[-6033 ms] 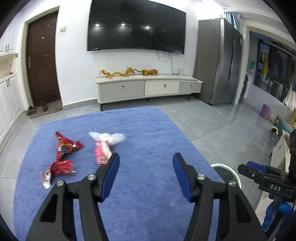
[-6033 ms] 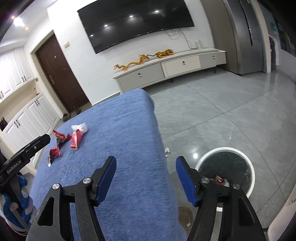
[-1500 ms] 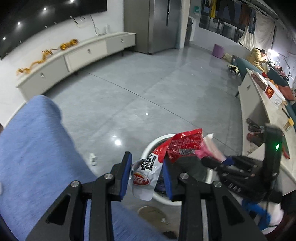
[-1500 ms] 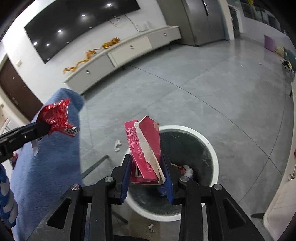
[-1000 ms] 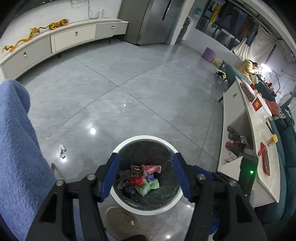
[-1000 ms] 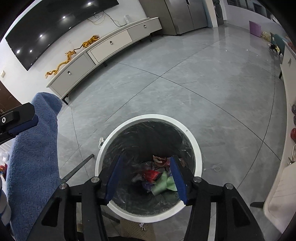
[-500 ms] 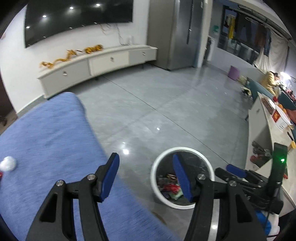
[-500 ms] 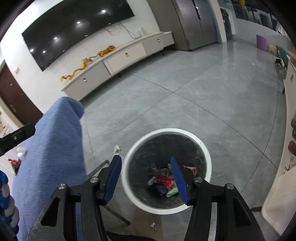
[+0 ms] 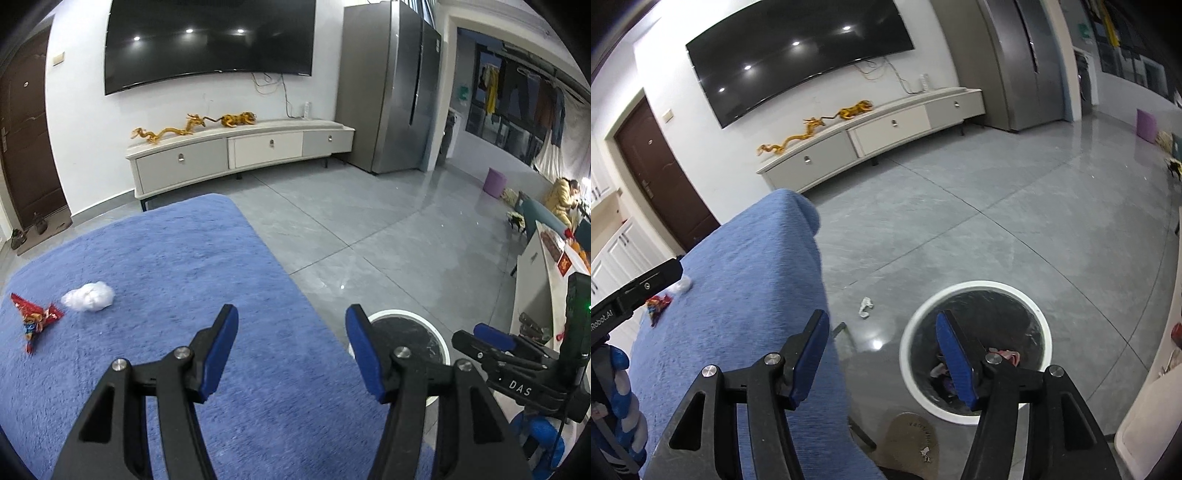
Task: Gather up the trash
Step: 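Move both open tools back over the last trash on the rug, then grasp the white plastic bag with the right tool while the left tool grasps the red snack bag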
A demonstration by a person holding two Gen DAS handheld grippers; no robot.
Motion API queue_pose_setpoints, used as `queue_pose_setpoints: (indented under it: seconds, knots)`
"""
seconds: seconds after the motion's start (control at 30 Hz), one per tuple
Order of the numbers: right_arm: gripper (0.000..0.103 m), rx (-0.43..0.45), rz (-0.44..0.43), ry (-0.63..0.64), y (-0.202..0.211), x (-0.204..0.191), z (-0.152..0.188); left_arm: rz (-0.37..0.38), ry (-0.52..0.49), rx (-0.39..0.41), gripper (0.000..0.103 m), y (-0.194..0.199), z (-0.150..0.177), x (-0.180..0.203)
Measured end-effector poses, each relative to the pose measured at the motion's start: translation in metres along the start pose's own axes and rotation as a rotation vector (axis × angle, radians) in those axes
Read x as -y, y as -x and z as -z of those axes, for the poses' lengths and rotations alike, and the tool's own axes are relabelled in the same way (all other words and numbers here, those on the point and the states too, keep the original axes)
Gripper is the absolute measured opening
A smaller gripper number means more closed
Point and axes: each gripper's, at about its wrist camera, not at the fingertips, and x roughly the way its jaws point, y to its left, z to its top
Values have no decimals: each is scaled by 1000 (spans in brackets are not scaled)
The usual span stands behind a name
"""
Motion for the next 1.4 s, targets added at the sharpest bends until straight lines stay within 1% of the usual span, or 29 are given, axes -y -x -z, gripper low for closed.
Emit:
queue_pose_setpoints:
  seconds: [0.23, 0.5, 0.7, 0.8, 0.93, 1.07, 1.17, 1.2, 1.33, 1.4]
  knots:
    - [59, -6, -10, 46, -1, -25, 3, -4, 35, 14, 59, 10, 7, -15]
    - [59, -19, -15, 73, -3, -38, 4, -28, 51, 39, 59, 20, 13, -30]
    - [61, -39, -27, 112, -10, -54, 4, -38, 92, 27, 60, 22, 21, -55]
    - [63, -54, -37, 142, -16, -68, 4, -46, 122, 18, 63, 21, 25, -71]
    - [66, -79, -59, 192, -29, -92, 3, -81, 172, 8, 65, 22, 37, -107]
    - [67, -107, -98, 249, -49, -123, -1, -146, 228, 6, 66, 22, 46, -154]
    - [68, -124, -143, 310, -68, -155, -6, -217, 260, 26, 66, 27, 49, -193]
    - [70, -129, -164, 336, -75, -168, -8, -251, 270, 32, 66, 28, 50, -210]
    - [75, -135, -239, 455, -104, -225, -14, -345, 306, 53, 68, 25, 45, -259]
    - [76, -134, -280, 502, -119, -251, -17, -376, 322, 55, 69, 18, 40, -280]
